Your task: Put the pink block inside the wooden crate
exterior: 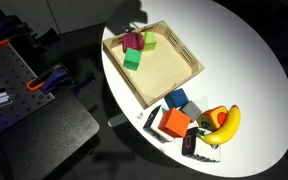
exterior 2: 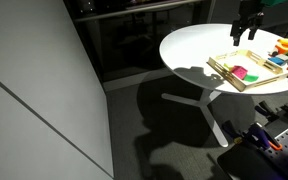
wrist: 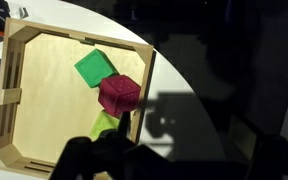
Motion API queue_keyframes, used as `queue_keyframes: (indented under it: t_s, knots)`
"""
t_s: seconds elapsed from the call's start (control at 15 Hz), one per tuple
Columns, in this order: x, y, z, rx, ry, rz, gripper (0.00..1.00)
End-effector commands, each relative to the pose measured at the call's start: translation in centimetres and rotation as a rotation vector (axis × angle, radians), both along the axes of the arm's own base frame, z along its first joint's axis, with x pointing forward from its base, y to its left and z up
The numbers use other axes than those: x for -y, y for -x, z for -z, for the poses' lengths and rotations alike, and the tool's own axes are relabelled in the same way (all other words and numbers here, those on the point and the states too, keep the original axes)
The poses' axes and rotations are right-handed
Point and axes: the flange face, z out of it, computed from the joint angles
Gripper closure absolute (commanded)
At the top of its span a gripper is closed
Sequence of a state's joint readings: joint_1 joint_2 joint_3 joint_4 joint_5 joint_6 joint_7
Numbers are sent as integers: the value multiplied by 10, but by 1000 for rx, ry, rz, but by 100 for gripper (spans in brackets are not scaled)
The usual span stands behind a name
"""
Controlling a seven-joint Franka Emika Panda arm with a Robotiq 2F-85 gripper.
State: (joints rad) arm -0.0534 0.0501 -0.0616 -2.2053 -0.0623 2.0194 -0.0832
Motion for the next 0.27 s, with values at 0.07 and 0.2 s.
queue_keyframes:
  t_s: [0.07, 0.2]
  knots:
    - [-6, 15, -13, 57, -12, -24, 0]
    - [-4, 7, -7, 31, 0, -8, 0]
